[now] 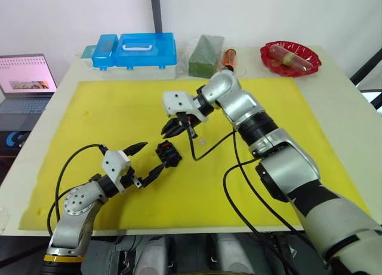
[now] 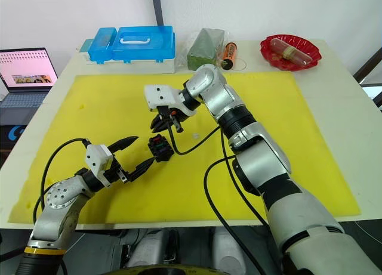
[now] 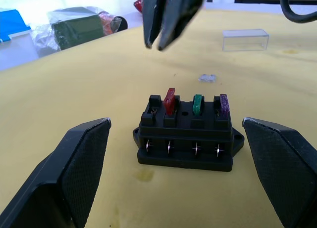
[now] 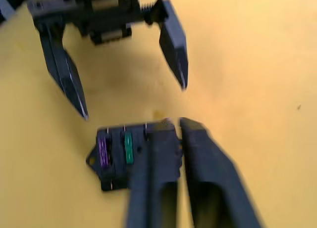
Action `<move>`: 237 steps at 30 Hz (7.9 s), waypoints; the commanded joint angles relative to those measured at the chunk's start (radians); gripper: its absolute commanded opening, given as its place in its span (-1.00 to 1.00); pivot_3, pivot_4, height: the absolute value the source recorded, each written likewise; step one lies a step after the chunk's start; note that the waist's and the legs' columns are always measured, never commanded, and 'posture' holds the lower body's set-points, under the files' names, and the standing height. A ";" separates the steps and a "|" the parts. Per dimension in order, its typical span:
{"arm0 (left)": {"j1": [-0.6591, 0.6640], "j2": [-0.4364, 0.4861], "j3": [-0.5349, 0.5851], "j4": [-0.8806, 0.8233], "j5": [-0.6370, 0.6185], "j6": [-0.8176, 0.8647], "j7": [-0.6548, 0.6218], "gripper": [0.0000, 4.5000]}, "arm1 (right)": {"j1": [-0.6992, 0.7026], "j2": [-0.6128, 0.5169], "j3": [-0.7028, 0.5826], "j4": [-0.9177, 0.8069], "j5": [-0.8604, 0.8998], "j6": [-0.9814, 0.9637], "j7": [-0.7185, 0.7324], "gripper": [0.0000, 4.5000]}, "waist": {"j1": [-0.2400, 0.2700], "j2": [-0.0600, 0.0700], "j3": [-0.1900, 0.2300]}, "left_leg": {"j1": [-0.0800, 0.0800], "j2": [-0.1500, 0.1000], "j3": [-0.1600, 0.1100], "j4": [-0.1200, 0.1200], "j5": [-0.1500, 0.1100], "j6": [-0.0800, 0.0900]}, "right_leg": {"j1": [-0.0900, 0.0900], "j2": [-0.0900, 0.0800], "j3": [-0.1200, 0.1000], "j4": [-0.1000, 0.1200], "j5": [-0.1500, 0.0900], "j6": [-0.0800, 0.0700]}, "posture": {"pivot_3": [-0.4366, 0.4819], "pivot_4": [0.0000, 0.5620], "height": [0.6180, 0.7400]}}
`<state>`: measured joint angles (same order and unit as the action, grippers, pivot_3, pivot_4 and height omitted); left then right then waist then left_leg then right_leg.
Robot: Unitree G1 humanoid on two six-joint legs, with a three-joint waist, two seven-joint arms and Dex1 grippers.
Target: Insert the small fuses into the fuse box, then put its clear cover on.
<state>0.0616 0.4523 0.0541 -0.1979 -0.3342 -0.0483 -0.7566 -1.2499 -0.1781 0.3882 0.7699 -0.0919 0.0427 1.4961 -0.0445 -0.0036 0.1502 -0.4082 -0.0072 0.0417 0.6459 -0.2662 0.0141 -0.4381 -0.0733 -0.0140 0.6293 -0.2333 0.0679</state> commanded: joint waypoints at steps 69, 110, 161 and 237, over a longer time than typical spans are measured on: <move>-0.002 0.021 0.014 -0.041 0.005 0.013 0.016 1.00 | 0.230 -0.046 0.151 0.128 -0.167 -0.217 -0.177 -0.99 | 0.002 0.002 -0.007 | 0.017 -0.001 0.001 -0.003 -0.001 -0.002 | 0.016 -0.001 0.000 -0.001 -0.002 -0.003 | -0.05 -0.47 1.00; -0.094 0.143 0.258 0.153 -0.103 0.068 0.002 1.00 | 0.838 -0.428 -0.487 -1.075 0.162 0.496 -0.629 0.48 | 0.033 0.001 -0.007 | -0.001 -0.001 0.004 -0.001 0.000 0.001 | -0.001 -0.005 -0.002 -0.003 -0.002 -0.003 | -0.05 -0.47 1.00; -0.174 0.201 0.044 -0.087 -0.173 0.113 -0.351 1.00 | 0.664 -0.017 -0.882 -0.952 1.067 1.572 -1.235 0.48 | 0.028 -0.005 -0.003 | 0.000 0.000 0.002 0.002 0.000 0.003 | 0.005 -0.005 -0.009 -0.004 -0.002 -0.002 | -0.05 -0.47 1.00; -0.061 0.179 0.018 -0.195 -0.167 0.113 -0.292 1.00 | 0.908 0.247 -1.075 -1.131 1.411 1.572 -1.769 -0.99 | 0.029 -0.006 -0.005 | 0.000 0.011 0.000 -0.001 -0.001 0.004 | 0.007 0.005 -0.015 -0.012 -0.002 -0.002 | -0.05 -0.47 1.00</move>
<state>-0.0011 0.6229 0.0550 -0.3396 -0.4739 0.0634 -1.0428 -0.3682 0.0561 -0.6726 -0.2875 1.2100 1.6058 -0.1897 -0.0155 -0.0098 0.1451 -0.4086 0.0037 0.0417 0.6454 -0.2676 0.0180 -0.4309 -0.0689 -0.0291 0.6177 -0.2350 0.0656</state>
